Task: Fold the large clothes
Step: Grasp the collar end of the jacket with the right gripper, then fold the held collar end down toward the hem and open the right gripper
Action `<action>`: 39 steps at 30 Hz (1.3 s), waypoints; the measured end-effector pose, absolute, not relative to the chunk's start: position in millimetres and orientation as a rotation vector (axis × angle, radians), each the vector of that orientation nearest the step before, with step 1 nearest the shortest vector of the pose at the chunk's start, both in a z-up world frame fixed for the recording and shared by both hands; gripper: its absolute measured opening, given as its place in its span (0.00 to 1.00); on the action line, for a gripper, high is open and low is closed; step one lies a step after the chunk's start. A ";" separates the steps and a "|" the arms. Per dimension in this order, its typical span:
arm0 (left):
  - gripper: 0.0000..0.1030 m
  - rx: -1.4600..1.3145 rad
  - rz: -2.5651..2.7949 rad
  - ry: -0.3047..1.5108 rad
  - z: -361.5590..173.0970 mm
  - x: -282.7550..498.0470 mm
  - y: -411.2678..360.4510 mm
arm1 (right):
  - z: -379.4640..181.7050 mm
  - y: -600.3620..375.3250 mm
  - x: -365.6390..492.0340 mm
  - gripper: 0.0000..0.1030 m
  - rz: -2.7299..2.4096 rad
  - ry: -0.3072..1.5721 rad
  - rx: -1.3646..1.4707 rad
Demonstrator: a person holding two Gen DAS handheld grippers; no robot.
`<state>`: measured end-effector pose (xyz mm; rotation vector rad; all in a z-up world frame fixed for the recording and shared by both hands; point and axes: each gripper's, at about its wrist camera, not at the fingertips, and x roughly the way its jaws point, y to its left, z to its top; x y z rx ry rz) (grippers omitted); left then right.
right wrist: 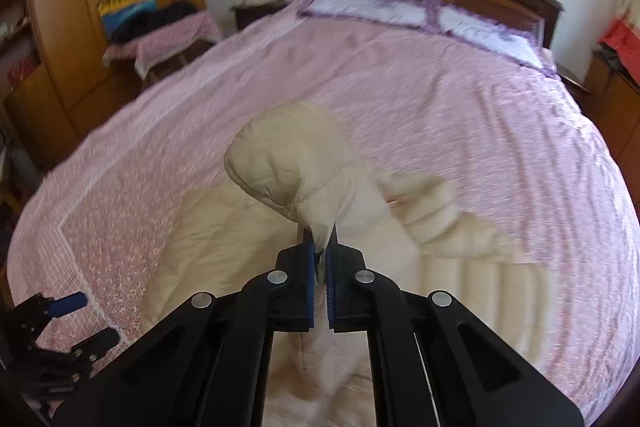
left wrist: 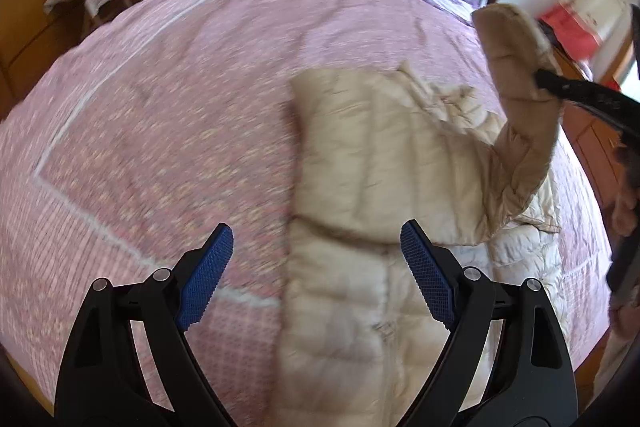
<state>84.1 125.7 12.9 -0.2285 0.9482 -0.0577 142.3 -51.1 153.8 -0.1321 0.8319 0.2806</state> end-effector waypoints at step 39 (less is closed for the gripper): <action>0.86 -0.072 -0.009 1.045 -52.6 167.6 36.0 | 41.0 -284.7 84.7 0.54 -0.093 0.944 0.223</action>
